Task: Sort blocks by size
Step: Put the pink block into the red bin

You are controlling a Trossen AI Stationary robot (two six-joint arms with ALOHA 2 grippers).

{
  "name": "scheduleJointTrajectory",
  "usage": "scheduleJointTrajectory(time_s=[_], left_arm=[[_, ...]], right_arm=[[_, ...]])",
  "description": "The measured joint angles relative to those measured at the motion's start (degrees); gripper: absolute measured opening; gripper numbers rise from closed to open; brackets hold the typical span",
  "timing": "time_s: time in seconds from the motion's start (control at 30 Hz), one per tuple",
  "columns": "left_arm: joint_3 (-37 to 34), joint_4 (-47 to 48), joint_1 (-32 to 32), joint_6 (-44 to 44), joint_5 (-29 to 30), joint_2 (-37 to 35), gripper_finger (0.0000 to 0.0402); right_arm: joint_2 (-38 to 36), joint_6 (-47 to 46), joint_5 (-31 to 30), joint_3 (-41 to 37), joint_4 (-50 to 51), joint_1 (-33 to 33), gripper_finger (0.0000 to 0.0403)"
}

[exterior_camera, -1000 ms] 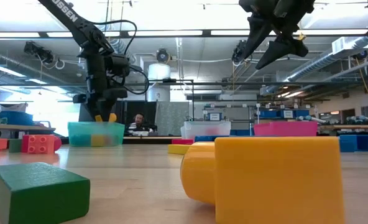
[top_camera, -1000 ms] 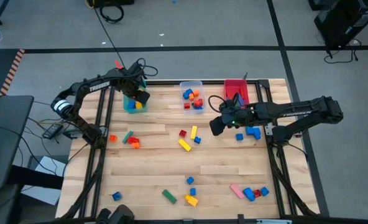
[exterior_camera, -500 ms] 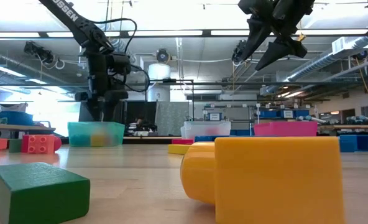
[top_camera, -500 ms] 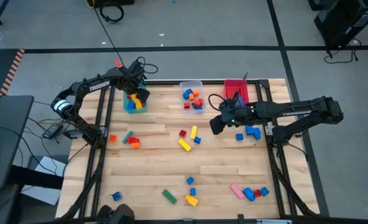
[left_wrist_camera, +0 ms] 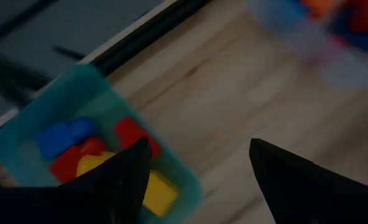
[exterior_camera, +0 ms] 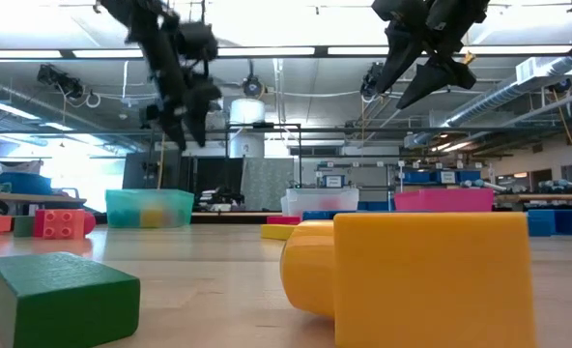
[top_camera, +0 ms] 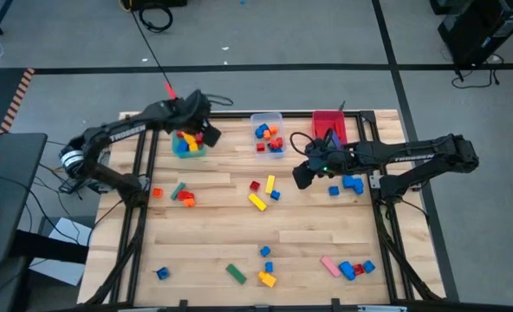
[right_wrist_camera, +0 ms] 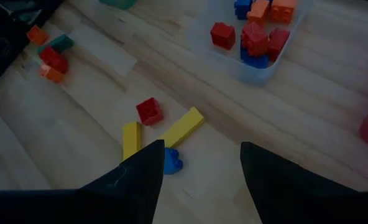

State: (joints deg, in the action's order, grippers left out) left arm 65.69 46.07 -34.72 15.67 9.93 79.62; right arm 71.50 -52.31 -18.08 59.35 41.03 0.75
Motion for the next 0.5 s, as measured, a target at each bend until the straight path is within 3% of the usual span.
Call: scheduleJointTrajectory(time_s=[0.23,0.5], left_arm=[[0.00,0.08,15.32,7.87,0.96,-1.71,0.0280],[0.00,-2.65,28.70,16.59,1.03,-1.67,0.0280]], right_arm=[[0.00,-6.05,1.61,2.03,13.17,4.21,0.0225],[-0.04,-22.38,3.01,4.42,29.57,16.34,0.0225]])
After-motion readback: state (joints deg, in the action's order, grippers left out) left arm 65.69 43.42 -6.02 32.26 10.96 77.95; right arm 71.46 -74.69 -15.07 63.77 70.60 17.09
